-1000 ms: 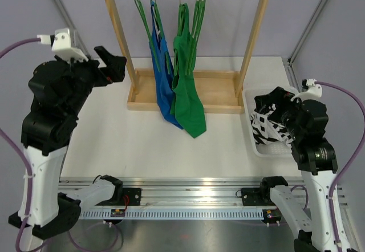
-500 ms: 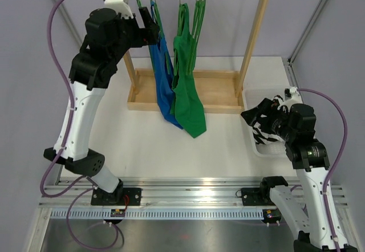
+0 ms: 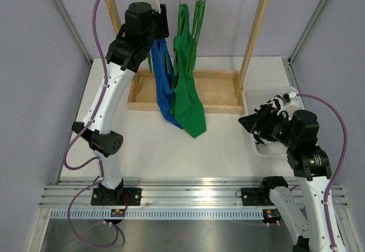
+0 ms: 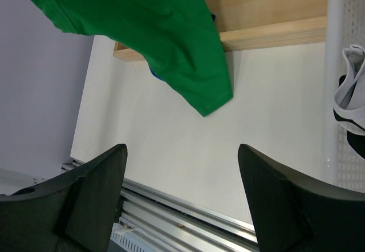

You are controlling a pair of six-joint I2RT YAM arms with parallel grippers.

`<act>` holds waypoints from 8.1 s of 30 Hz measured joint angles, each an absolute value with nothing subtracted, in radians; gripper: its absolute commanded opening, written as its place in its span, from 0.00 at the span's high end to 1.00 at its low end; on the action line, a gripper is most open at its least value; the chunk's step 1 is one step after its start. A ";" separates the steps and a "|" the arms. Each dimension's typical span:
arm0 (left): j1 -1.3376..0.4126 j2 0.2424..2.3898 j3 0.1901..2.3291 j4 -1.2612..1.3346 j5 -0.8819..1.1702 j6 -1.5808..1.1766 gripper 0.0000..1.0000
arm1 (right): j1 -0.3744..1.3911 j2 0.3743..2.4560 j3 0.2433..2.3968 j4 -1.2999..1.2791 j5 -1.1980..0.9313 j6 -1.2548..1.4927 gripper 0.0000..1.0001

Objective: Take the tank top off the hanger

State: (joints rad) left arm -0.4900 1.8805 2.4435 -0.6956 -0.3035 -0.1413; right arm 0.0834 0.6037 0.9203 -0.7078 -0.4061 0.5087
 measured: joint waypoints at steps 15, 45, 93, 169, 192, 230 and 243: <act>-0.490 1.912 2.458 -0.718 -0.344 -0.104 1.00 | 0.083 0.613 0.863 -0.706 -0.440 0.506 0.17; -0.571 0.947 1.404 -0.720 -0.168 -0.376 1.00 | 0.083 0.648 0.865 -0.543 -0.683 0.522 0.00; -0.577 0.421 0.556 -0.606 0.254 -0.651 1.00 | 0.923 1.354 0.815 -0.019 0.098 0.700 1.00; -0.582 0.642 1.218 -0.363 -0.379 -0.308 1.00 | 0.676 0.673 0.814 -0.697 -0.165 0.575 0.01; -0.463 1.656 2.405 -1.034 -0.514 -0.114 1.00 | 0.676 0.677 0.918 -0.731 -0.088 0.498 0.01; -0.295 1.657 2.258 -0.777 -0.256 -0.066 0.09 | 0.676 0.766 0.895 -0.633 -0.115 0.448 0.01; -0.552 1.357 2.098 -0.737 -0.304 -0.220 0.01 | 0.676 0.711 0.905 -0.674 -0.059 0.454 0.01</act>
State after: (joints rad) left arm -0.5522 1.3567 2.0983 -0.7372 -0.3038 -0.2199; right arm 0.6758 0.7113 0.9051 -0.6739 -0.0586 0.4538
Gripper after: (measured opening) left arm 0.966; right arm 0.993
